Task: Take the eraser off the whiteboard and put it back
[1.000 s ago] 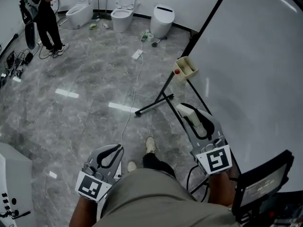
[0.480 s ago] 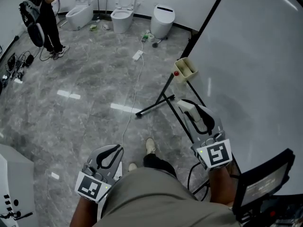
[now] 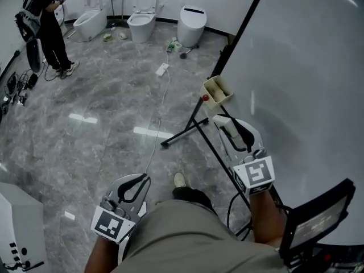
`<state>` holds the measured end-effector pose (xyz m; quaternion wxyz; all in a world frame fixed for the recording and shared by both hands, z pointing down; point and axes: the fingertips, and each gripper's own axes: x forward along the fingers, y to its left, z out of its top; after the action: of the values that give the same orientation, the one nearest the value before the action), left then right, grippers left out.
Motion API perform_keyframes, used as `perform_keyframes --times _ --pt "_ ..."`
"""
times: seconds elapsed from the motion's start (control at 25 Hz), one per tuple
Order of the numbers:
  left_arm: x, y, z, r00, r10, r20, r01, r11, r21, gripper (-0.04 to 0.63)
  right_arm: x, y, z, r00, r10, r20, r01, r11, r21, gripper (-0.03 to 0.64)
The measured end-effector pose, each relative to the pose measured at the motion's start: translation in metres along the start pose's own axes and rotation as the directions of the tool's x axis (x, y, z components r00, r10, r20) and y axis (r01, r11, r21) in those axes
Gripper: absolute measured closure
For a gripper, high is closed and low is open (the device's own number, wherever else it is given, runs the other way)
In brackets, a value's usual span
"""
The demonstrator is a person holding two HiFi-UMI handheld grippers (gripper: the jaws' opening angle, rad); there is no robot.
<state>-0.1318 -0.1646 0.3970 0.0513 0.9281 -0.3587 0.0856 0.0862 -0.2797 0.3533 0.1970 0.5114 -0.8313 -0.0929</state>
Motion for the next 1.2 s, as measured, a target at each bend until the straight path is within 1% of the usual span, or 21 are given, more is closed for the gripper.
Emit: perform_keyframes --times 0.32,0.6,0.92,1.2 --pt "0.071 0.008 0.029 0.999 -0.033 -0.004 0.033 0.999 0.008 0.558 0.048 -0.061 -0.031 0.999 -0.001 -0.035 0.002 0.999 0.038 0.457" --pt "0.114 0.021 0.038 0.999 -0.024 -0.033 0.025 1.0 0.011 0.558 0.097 -0.1 -0.065 0.998 0.013 -0.069 -0.008 0.997 0.073 0.457" --pt "0.144 0.034 0.048 0.999 0.014 -0.041 -0.013 1.0 0.021 0.558 0.148 -0.116 -0.106 0.991 0.042 -0.131 -0.03 0.995 0.096 0.457" --pt "0.149 0.047 0.051 0.997 0.055 -0.061 -0.053 0.998 0.027 0.558 0.173 -0.109 -0.136 0.982 0.067 -0.178 -0.046 0.992 0.122 0.457"
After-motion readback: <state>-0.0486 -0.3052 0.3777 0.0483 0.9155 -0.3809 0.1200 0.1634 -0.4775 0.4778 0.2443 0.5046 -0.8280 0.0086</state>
